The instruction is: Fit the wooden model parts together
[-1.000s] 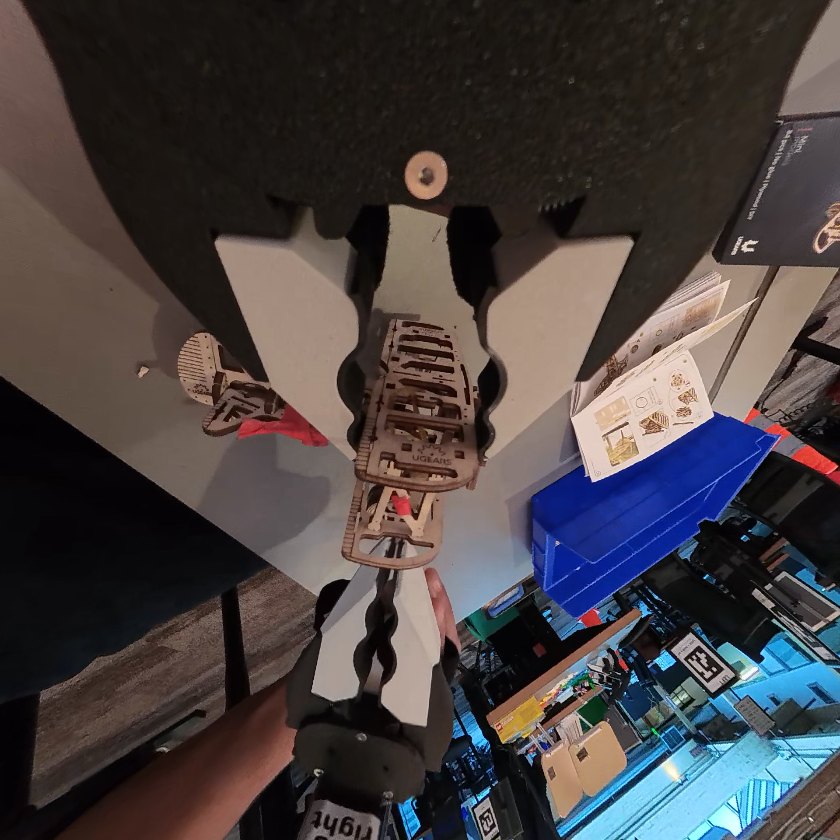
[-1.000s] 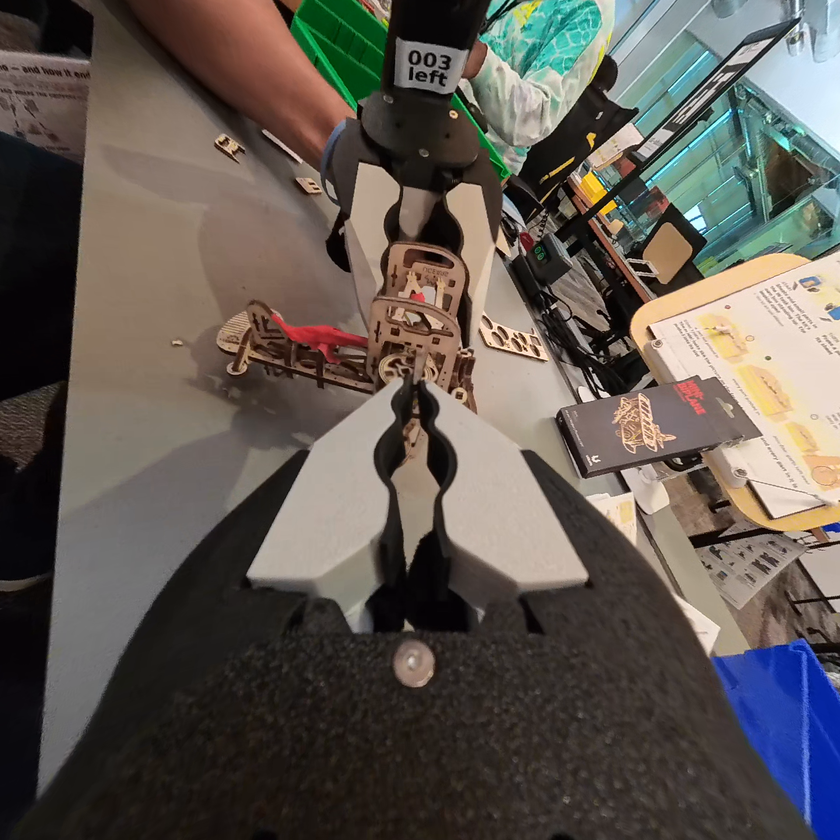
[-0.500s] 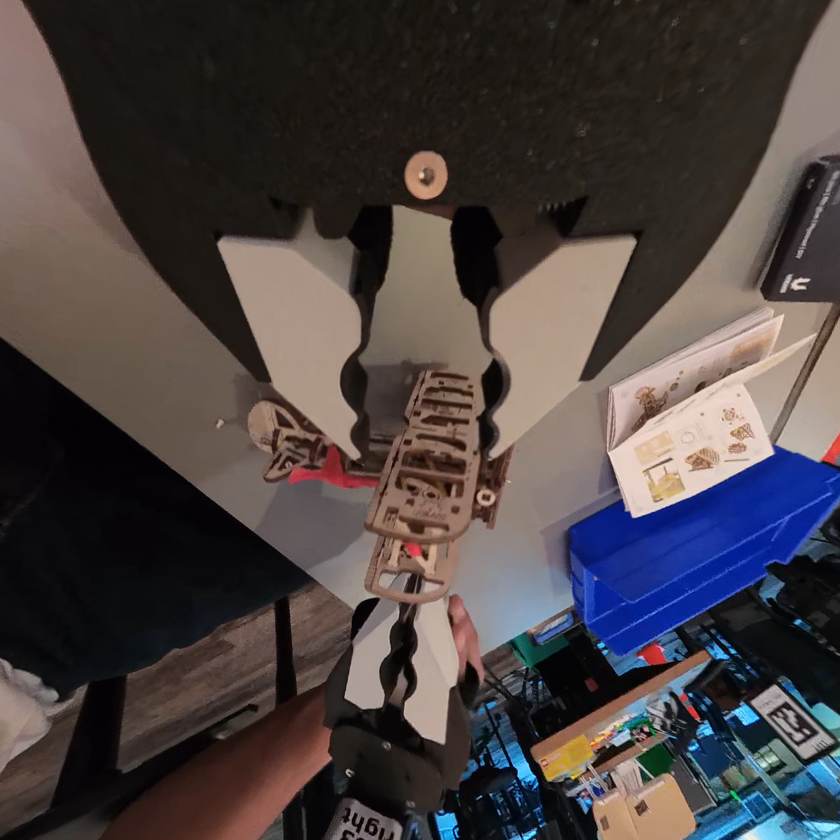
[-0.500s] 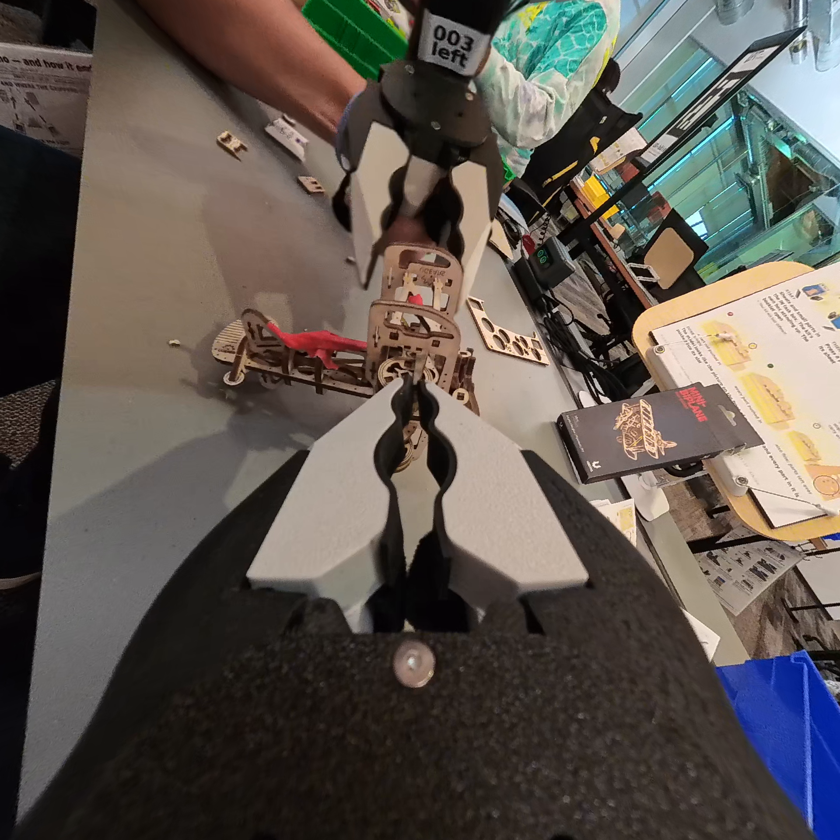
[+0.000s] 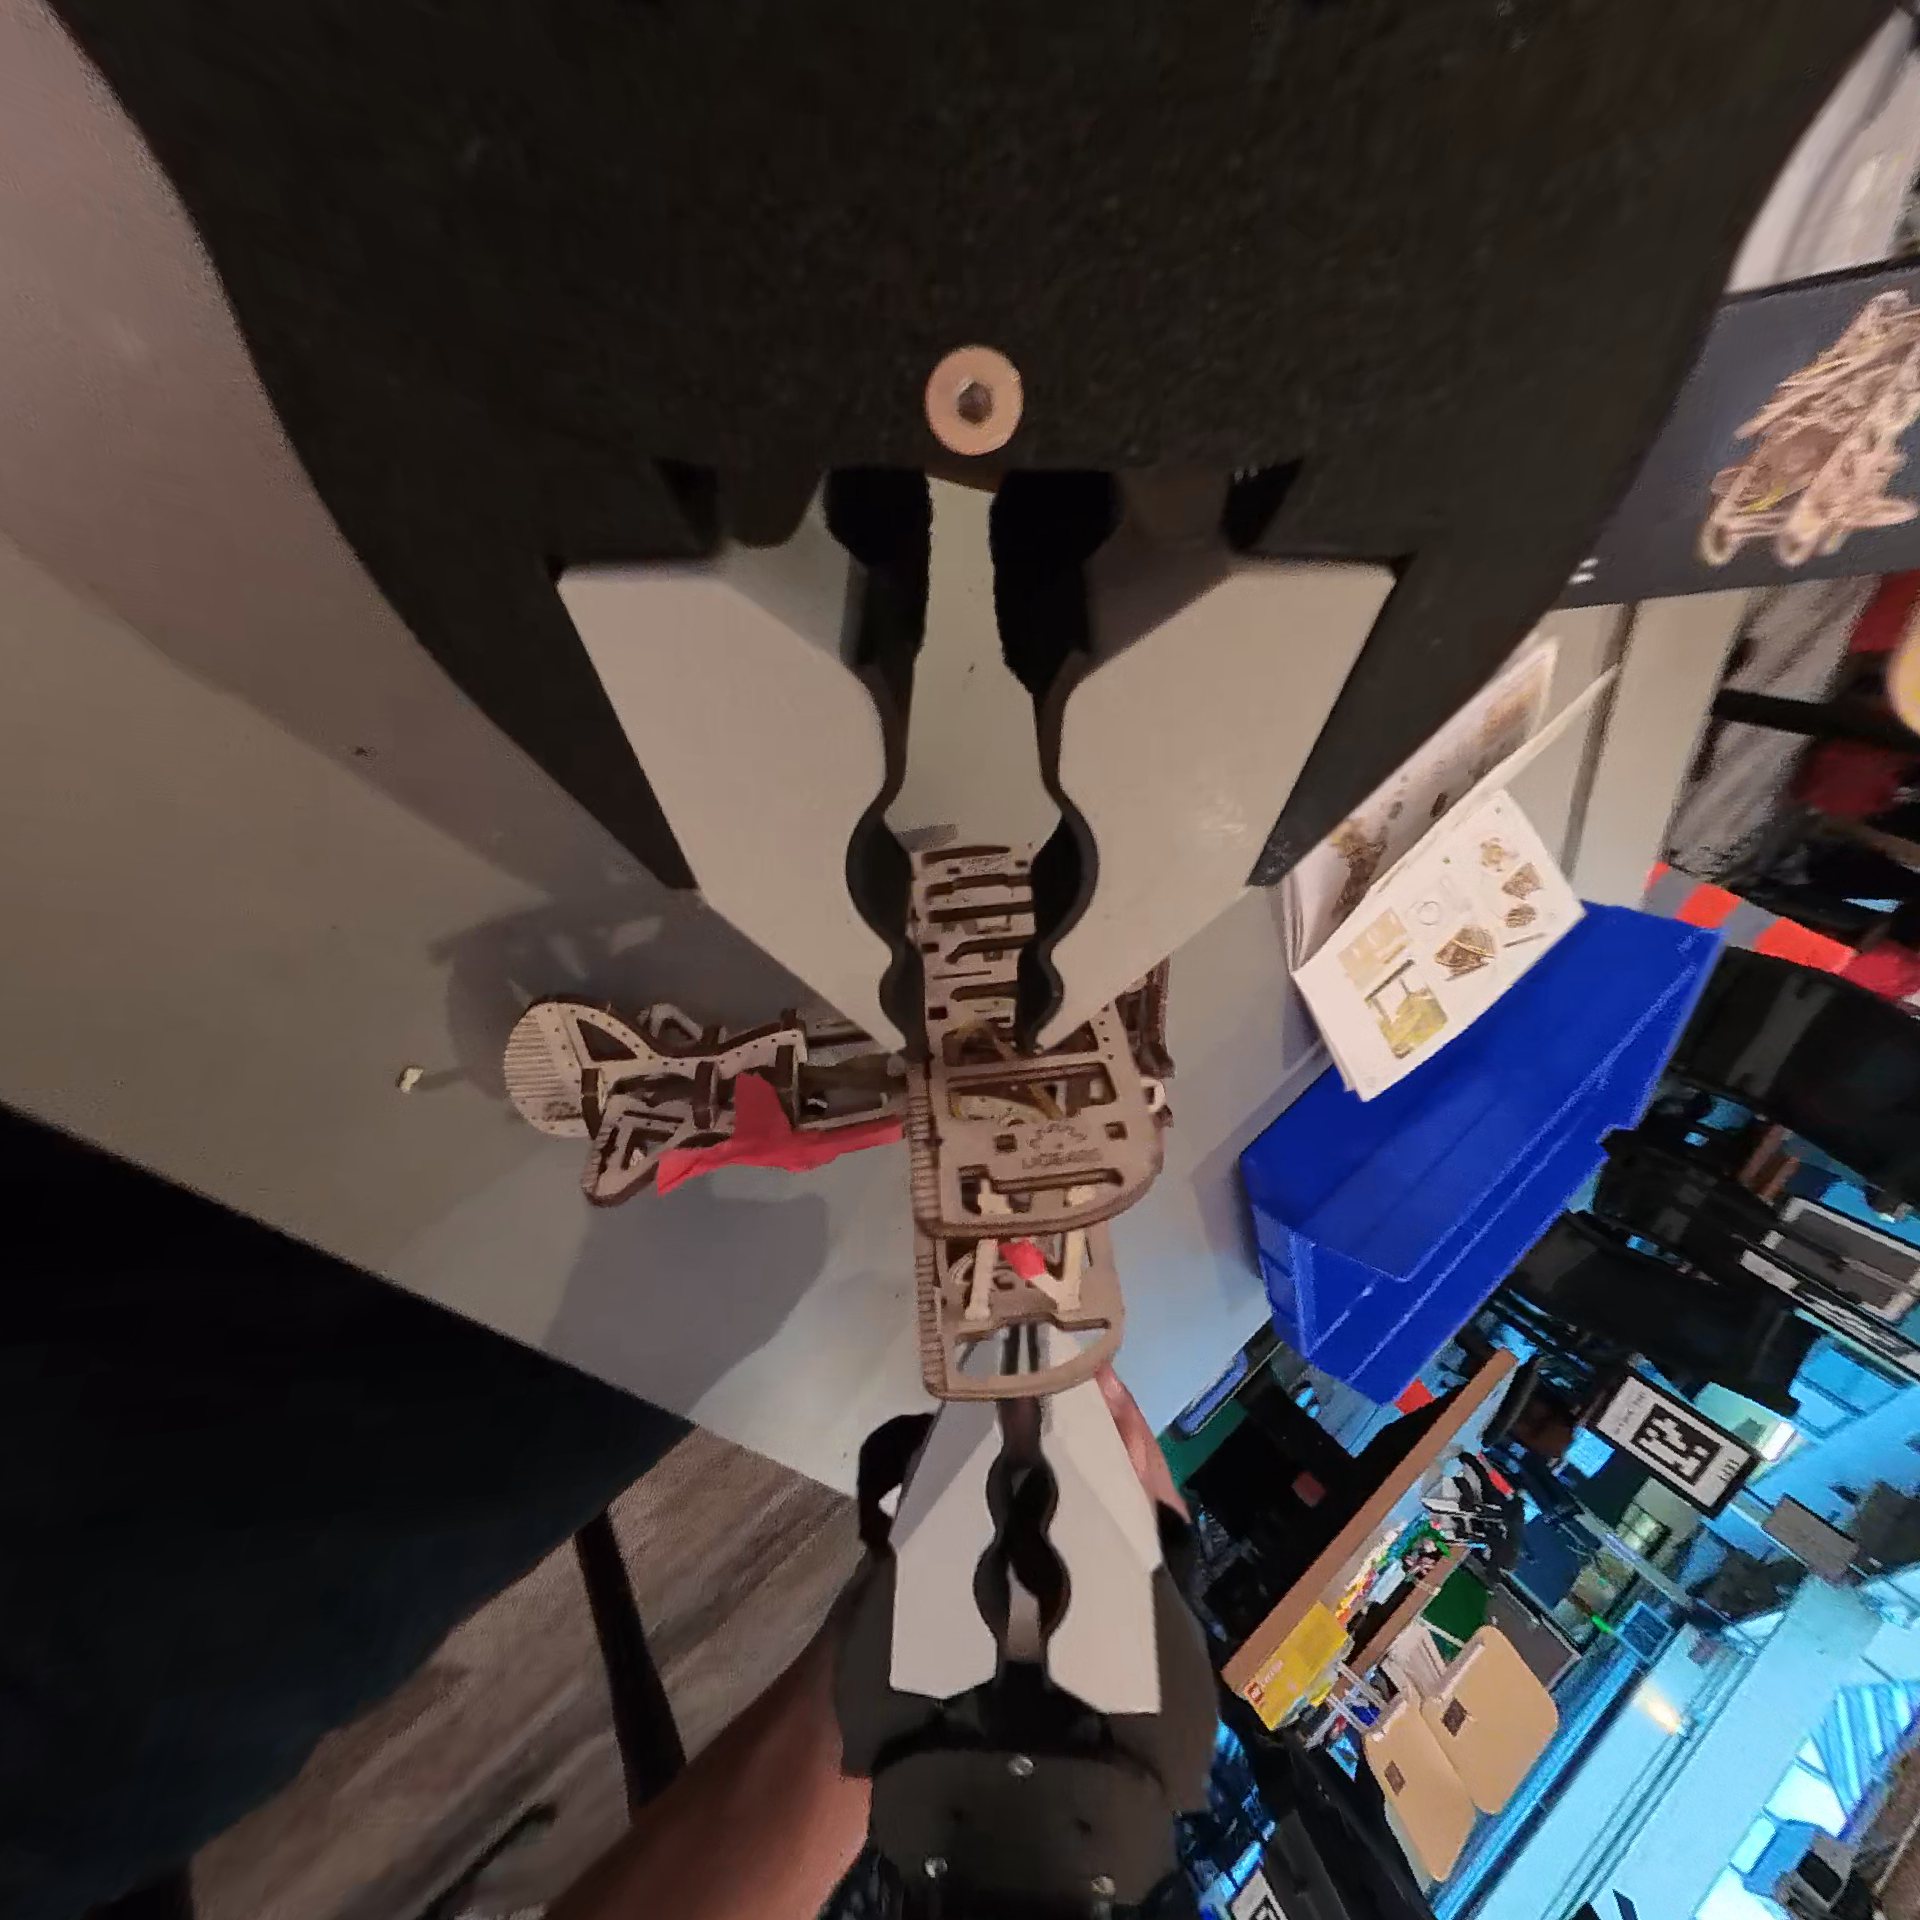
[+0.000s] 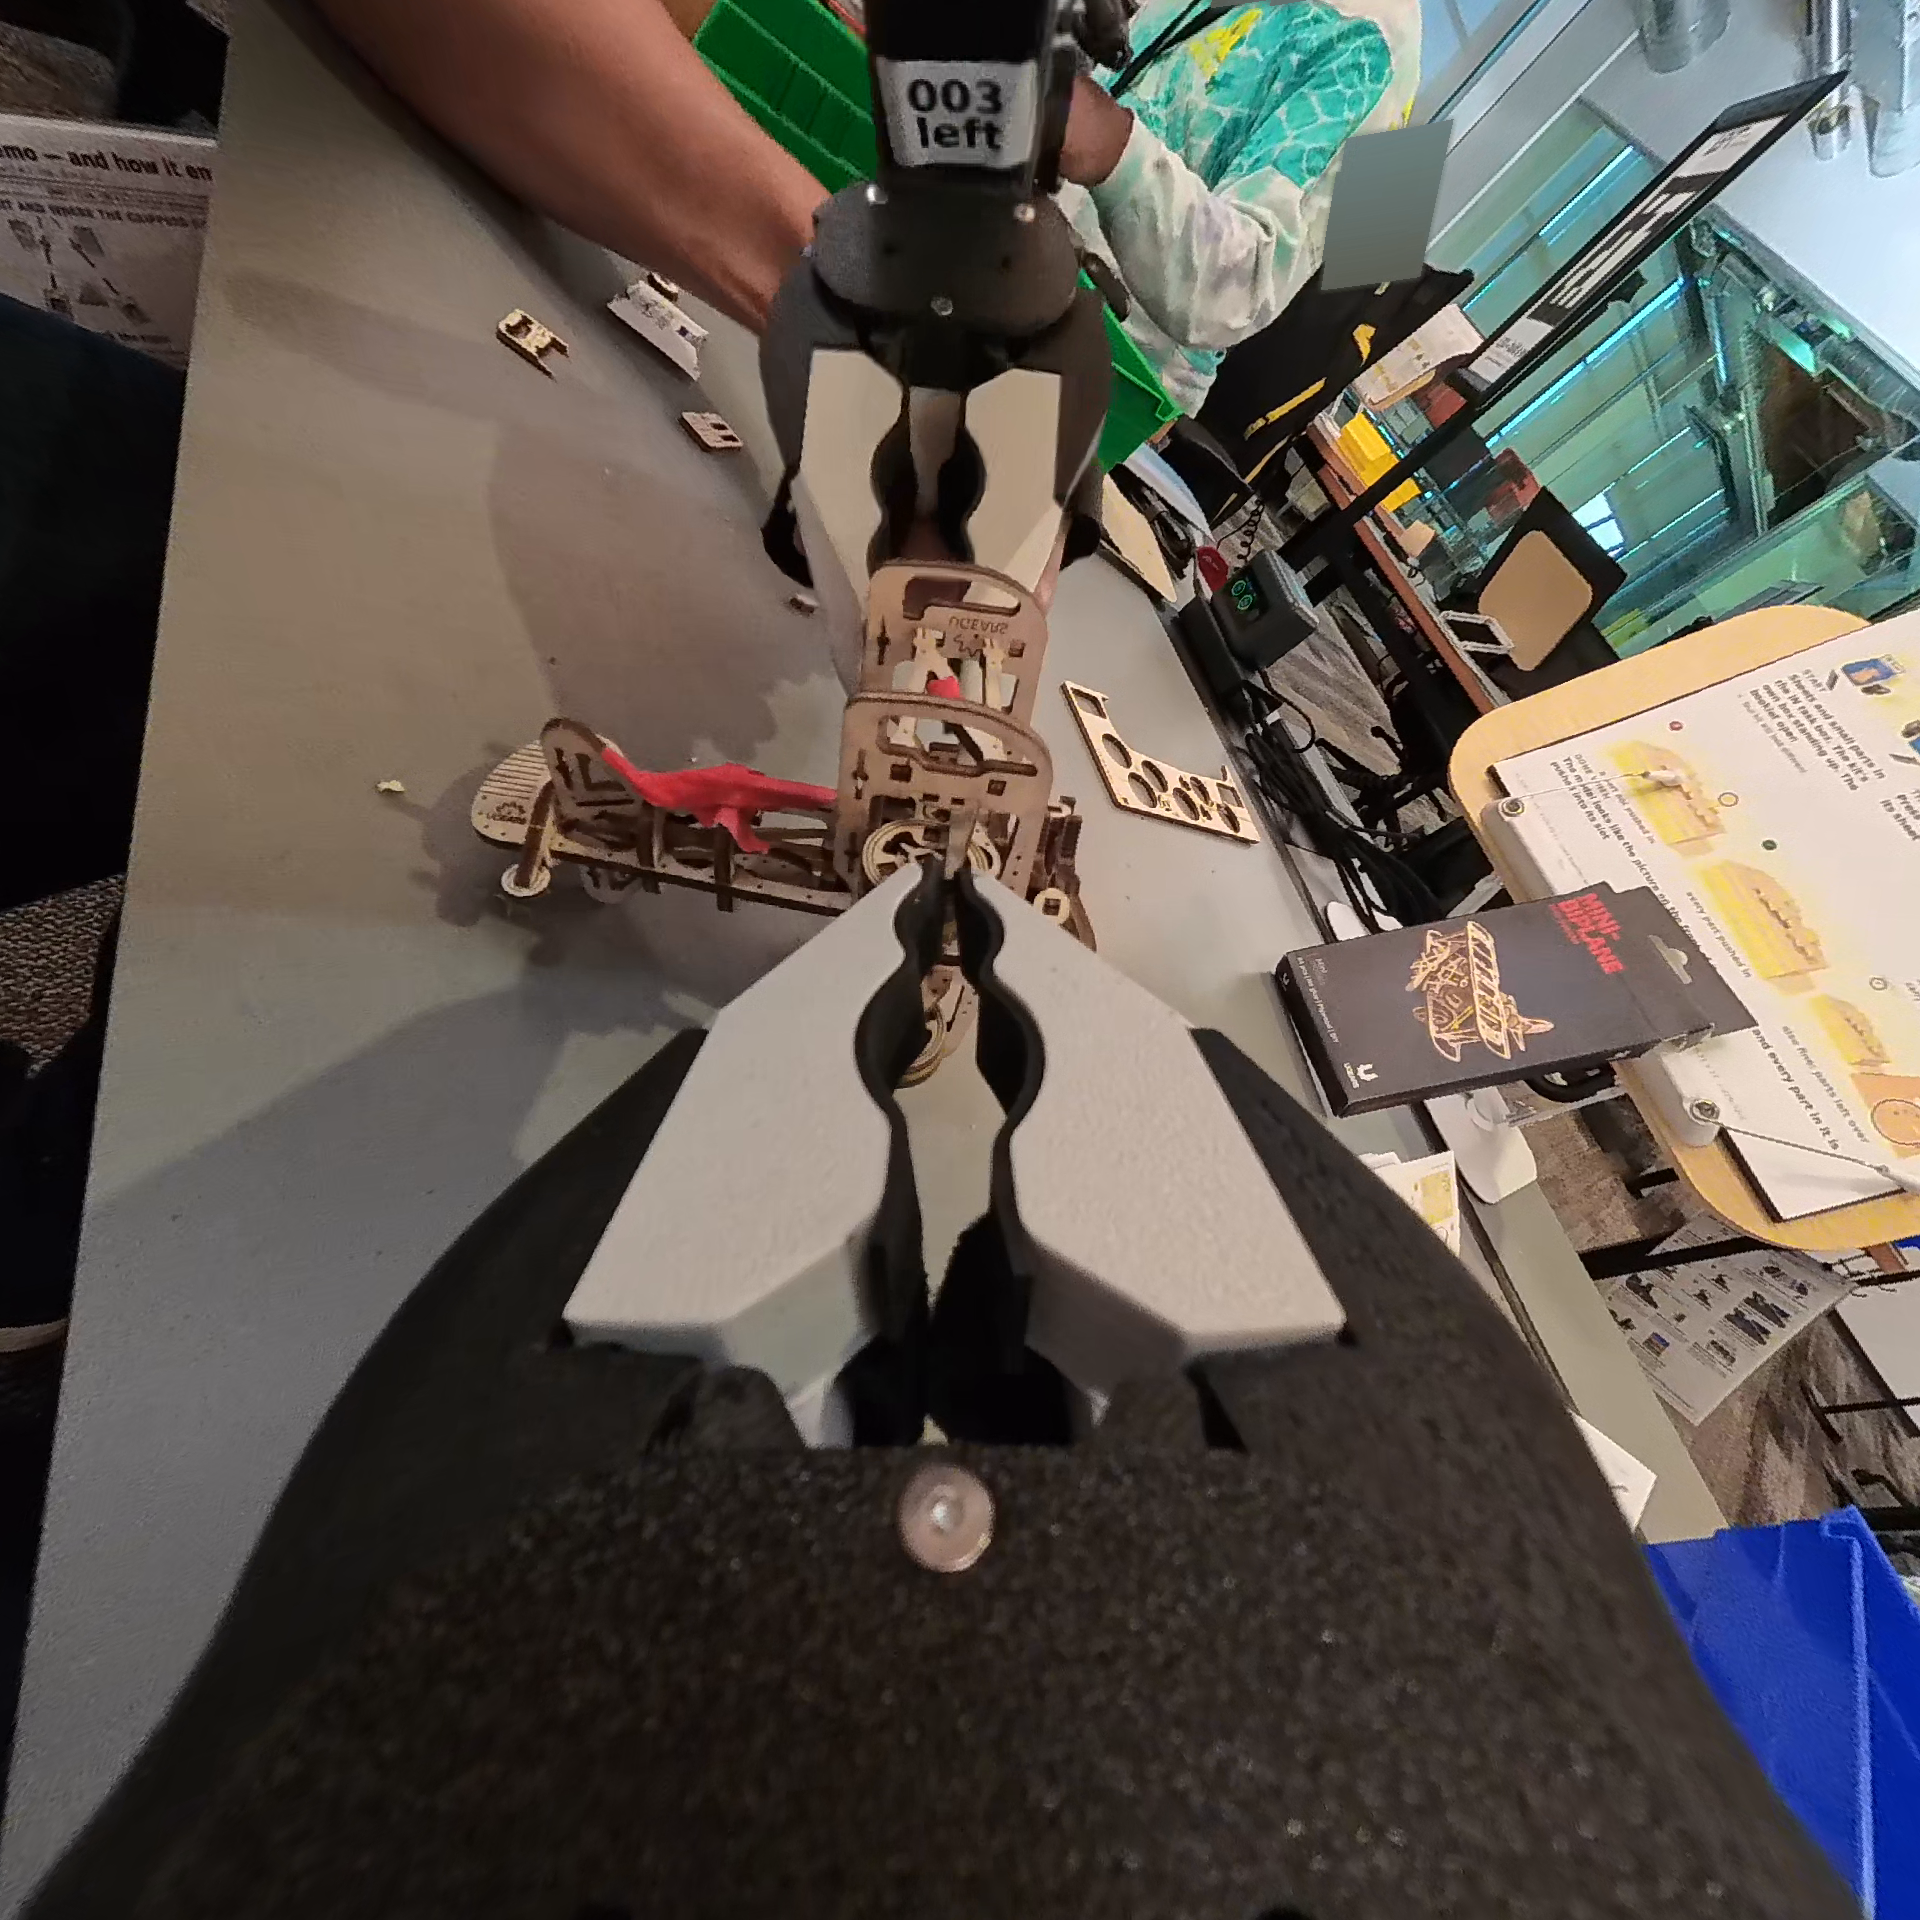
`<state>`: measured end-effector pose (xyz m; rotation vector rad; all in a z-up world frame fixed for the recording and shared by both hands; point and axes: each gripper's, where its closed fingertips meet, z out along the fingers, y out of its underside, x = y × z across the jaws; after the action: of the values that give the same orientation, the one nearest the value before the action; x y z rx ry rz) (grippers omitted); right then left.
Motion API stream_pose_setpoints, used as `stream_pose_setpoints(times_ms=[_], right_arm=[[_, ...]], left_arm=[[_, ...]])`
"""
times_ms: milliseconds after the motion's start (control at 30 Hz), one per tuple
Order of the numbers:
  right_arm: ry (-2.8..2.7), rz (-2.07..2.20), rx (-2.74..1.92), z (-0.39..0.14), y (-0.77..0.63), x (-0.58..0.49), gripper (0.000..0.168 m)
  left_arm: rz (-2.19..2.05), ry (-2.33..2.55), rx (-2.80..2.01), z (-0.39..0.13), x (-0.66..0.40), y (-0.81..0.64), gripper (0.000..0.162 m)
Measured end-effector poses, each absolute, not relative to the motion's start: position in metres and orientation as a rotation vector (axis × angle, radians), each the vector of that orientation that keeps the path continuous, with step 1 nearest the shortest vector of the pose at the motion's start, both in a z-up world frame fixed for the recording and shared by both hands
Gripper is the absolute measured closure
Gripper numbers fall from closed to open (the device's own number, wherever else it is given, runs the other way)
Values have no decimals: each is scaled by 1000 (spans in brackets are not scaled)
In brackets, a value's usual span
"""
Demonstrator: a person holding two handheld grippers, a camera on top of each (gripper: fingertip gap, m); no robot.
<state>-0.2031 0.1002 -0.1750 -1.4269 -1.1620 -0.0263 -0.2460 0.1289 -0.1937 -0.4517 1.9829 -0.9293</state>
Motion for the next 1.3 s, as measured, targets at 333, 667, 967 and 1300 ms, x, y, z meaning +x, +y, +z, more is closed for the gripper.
stream_pose_setpoints(times_ms=[333, 667, 967, 1300], right_arm=[[-1164, -33, -1427, -174, 102, -201, 168], [-1158, -18, -1431, -174, 103, -198, 168], [-1153, -2, -1428, -174, 104, -198, 168], [-1152, 2, -1429, -175, 104, -197, 168]], left_arm=[[-607, 1982, -318, -200, -241, 135, 161], [-564, 2012, -274, -198, -236, 144, 148], [-470, 2036, -135, -197, -234, 140, 153], [-427, 2016, -86, -201, -233, 139, 162]])
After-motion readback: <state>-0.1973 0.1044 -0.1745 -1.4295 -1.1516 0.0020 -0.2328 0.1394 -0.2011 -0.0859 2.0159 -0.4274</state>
